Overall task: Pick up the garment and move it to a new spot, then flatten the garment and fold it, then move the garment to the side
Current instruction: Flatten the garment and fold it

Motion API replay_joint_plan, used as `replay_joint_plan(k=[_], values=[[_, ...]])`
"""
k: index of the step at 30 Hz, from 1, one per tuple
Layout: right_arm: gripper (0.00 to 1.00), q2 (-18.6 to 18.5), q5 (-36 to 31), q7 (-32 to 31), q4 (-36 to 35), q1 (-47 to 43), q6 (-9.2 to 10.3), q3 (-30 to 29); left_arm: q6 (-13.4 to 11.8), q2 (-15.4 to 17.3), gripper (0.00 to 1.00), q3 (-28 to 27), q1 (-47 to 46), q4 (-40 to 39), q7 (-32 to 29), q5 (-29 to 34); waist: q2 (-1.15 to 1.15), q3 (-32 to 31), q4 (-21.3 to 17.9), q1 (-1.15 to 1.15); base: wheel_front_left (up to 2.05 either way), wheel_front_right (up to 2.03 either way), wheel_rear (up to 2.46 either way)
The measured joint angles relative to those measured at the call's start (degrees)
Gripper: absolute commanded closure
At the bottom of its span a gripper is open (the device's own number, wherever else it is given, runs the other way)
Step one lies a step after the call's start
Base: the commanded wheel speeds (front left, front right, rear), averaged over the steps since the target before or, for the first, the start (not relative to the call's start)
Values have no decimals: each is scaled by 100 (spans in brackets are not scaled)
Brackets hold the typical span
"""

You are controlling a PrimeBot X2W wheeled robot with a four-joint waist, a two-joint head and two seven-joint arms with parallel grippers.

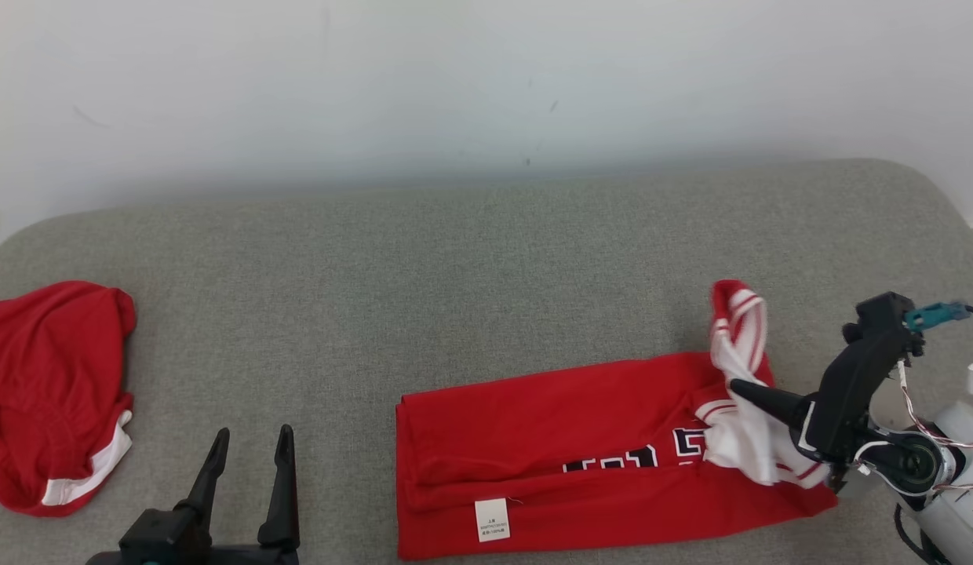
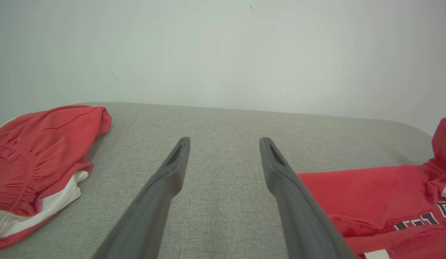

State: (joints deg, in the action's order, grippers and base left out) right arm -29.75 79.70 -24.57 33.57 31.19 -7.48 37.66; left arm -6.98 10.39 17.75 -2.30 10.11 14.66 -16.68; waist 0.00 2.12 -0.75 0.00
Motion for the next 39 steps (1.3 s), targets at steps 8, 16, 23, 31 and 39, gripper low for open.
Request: replay_joint_plan(k=[8,16,23,31,39], values=[[100,93,1017,-620,-1438,-351,16,-185,1,-114,0,22,4,51,0,-52,0,-60,94,0,0,0,0],[100,407,1207,-671,-1775,-393,16,-178,12,-124,0,33,-34,129,0,-58,0,-27,259,0,0,0,0],[100,649,1217,-676,-1884,-387,18,-102,46,-145,0,64,-60,155,0,-58,0,31,452,0,0,0,0],[100,958,1196,-615,-1836,-354,152,5,52,-177,0,85,-161,190,0,-58,0,131,607,0,0,0,0],[100,1271,1057,-458,-1468,-203,303,98,99,-274,0,102,-320,252,0,-65,0,240,746,0,0,0,0]])
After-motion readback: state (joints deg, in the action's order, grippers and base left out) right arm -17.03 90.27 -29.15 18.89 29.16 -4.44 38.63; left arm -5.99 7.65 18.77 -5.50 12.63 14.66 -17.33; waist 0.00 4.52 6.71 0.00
